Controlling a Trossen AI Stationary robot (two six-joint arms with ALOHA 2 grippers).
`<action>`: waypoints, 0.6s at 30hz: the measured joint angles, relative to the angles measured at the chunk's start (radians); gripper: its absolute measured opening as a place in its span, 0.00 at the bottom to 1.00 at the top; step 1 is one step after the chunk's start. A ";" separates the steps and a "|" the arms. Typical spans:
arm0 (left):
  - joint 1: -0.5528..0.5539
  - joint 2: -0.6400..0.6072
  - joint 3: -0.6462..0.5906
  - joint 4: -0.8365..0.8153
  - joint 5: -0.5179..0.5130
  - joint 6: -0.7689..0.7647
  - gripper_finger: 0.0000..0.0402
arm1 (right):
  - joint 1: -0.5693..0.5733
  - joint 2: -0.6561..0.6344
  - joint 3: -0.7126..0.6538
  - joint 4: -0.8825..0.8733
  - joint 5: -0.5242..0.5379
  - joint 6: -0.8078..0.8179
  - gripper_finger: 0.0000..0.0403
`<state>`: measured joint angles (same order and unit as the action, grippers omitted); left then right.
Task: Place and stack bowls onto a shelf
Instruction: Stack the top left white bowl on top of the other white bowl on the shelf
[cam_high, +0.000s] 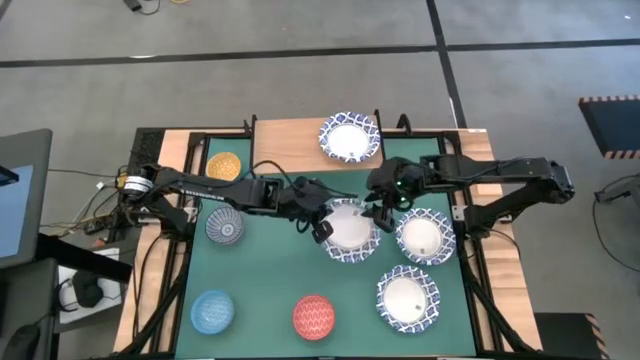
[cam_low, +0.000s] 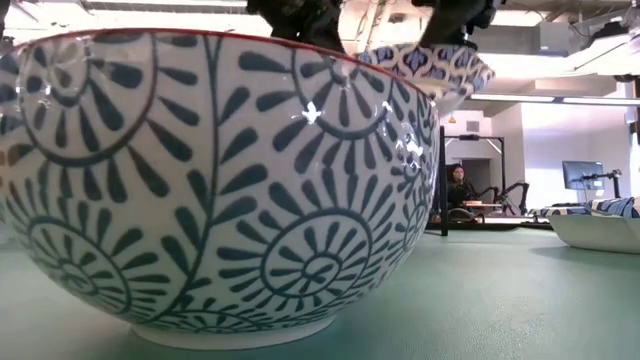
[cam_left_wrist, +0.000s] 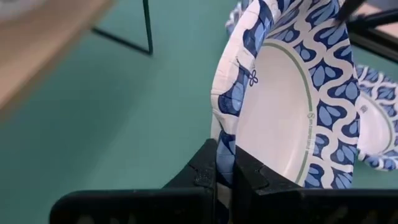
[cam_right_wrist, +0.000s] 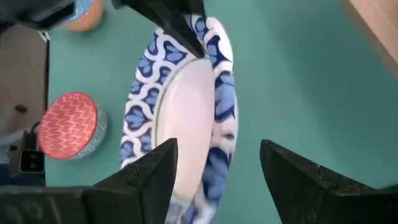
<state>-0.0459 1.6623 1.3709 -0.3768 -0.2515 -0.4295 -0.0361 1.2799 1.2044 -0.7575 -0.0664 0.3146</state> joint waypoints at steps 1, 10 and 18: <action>0.003 0.000 0.008 0.001 0.000 0.008 0.00 | -0.003 0.007 -0.001 -0.007 0.000 -0.005 0.63; 0.036 0.000 0.058 -0.068 0.033 0.032 0.01 | -0.038 0.033 -0.001 0.010 0.005 -0.010 0.32; 0.085 0.000 0.162 -0.242 0.062 0.062 0.17 | -0.184 0.018 0.001 0.060 -0.047 0.034 0.09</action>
<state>0.0389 1.6627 1.5329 -0.6188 -0.1890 -0.3678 -0.2197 1.2979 1.2050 -0.6976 -0.1135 0.3488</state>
